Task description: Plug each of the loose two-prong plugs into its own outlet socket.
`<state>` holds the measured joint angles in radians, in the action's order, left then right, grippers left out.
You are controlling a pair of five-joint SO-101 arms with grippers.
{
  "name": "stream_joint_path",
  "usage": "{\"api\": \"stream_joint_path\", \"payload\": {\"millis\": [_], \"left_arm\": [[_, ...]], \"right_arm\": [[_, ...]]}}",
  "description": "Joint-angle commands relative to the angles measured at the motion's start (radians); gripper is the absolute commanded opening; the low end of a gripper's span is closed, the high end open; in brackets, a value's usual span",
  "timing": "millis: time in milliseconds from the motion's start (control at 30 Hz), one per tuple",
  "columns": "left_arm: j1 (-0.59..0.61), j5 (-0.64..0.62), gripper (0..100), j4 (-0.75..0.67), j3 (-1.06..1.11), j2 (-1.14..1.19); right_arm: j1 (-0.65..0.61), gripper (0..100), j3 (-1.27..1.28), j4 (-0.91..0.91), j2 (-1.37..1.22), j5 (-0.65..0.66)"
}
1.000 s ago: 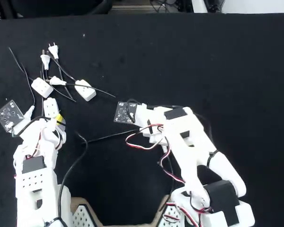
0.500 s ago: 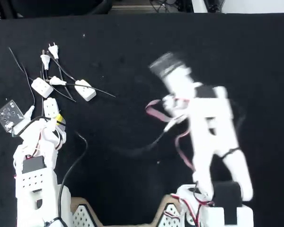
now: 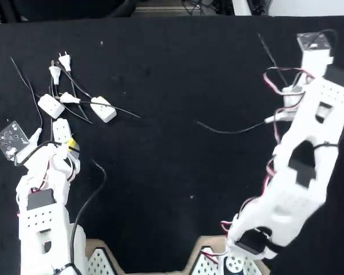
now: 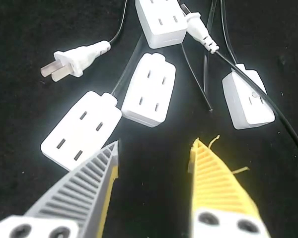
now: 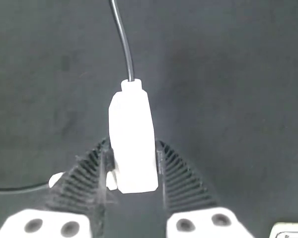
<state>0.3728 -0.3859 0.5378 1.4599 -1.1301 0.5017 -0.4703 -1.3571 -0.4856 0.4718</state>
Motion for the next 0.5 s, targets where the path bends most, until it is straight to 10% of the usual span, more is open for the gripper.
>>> {"api": "stream_joint_path", "payload": {"millis": [0,467], "left_arm": [[0.004,-0.005,23,-0.015,-0.056,-0.014],[0.004,-0.005,23,-0.015,-0.054,-0.014]], "right_arm": [[0.055,1.1,-0.369,-0.046,-0.168,-0.003],[0.164,1.1,-1.159,-0.103,-0.739,0.233]]}}
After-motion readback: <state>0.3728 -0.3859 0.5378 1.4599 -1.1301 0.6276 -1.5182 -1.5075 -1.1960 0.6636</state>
